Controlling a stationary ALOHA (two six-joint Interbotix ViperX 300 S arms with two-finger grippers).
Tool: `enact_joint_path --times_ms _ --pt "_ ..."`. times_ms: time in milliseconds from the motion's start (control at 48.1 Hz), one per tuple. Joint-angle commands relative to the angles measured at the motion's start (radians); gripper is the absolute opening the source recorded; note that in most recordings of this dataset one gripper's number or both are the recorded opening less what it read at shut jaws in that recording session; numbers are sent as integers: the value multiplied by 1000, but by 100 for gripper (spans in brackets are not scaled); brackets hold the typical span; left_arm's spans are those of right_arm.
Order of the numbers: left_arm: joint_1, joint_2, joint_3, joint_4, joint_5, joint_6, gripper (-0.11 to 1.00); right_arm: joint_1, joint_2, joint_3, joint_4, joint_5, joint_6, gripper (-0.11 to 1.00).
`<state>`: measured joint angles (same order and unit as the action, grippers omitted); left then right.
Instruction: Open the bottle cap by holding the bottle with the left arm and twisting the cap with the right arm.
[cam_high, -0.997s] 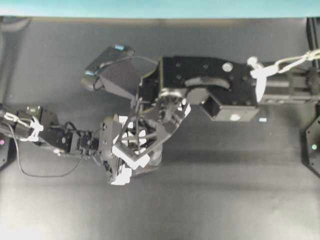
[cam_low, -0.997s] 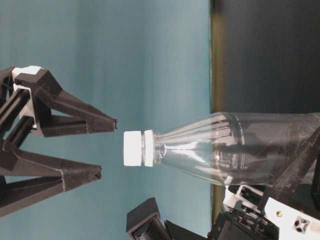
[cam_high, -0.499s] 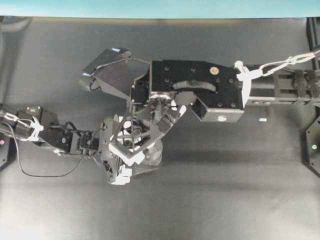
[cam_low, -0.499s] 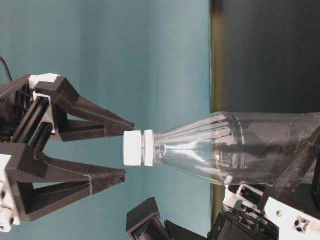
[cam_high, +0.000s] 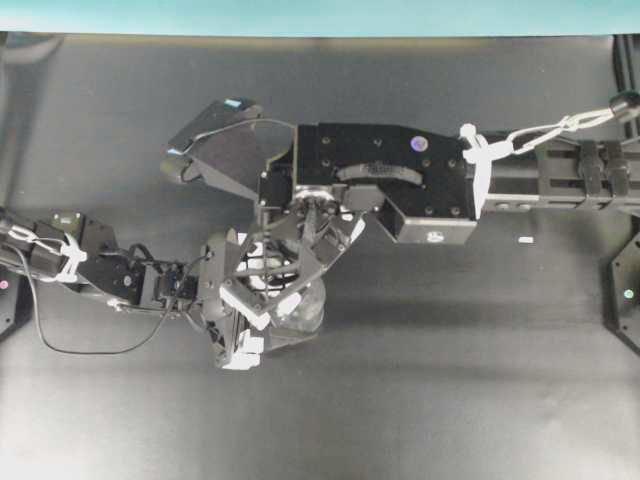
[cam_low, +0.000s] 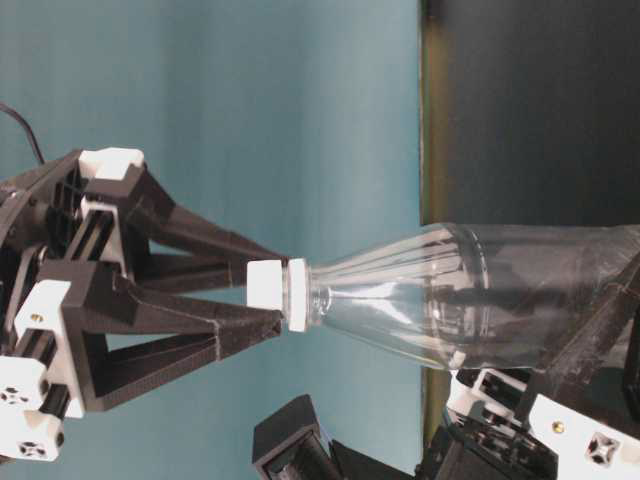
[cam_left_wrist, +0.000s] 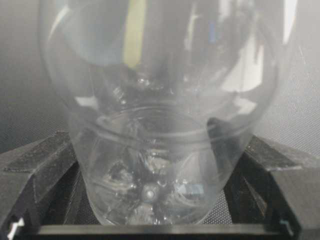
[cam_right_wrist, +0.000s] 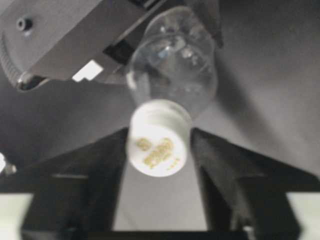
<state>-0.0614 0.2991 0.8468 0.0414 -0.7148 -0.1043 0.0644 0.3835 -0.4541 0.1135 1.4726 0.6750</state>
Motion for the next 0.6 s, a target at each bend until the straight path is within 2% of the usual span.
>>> enact_joint_path --times_ms 0,187,291,582 --pt "-9 -3 0 3 3 -2 87 14 0 -5 -2 -3 -17 49" --pt "-9 -2 -2 3 3 -2 87 12 0 -6 2 -3 -77 49" --pt "-11 -2 -2 5 3 0 87 11 0 -11 2 -3 -146 49" --pt "-11 -3 -2 3 3 0 87 8 0 -15 18 3 -499 49"
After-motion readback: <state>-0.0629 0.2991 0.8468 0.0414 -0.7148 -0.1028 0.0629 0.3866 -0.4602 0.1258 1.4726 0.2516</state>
